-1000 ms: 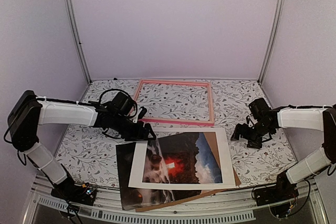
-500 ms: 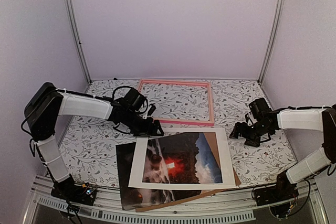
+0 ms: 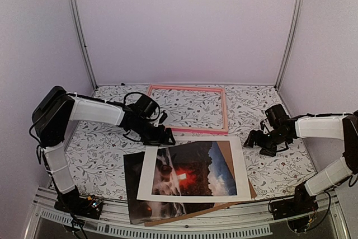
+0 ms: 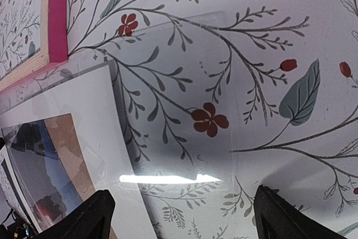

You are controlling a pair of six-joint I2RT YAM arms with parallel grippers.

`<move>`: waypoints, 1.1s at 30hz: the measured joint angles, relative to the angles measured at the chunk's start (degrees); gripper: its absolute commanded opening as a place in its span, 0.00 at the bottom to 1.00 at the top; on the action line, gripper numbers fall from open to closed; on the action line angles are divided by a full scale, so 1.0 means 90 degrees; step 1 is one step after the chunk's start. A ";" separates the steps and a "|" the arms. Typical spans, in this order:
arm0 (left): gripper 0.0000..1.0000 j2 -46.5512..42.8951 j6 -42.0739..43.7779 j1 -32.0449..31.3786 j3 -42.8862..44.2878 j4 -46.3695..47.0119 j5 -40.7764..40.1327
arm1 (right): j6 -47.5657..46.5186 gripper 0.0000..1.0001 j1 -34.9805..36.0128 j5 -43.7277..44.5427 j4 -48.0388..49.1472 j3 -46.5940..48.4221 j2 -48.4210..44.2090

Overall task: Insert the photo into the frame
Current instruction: Pick up the glass panel from the mat board.

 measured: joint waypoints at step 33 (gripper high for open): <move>0.79 0.0083 -0.0483 0.0396 -0.0444 0.0872 0.1124 | 0.0044 0.80 -0.0036 -0.0452 0.0554 -0.0338 -0.0136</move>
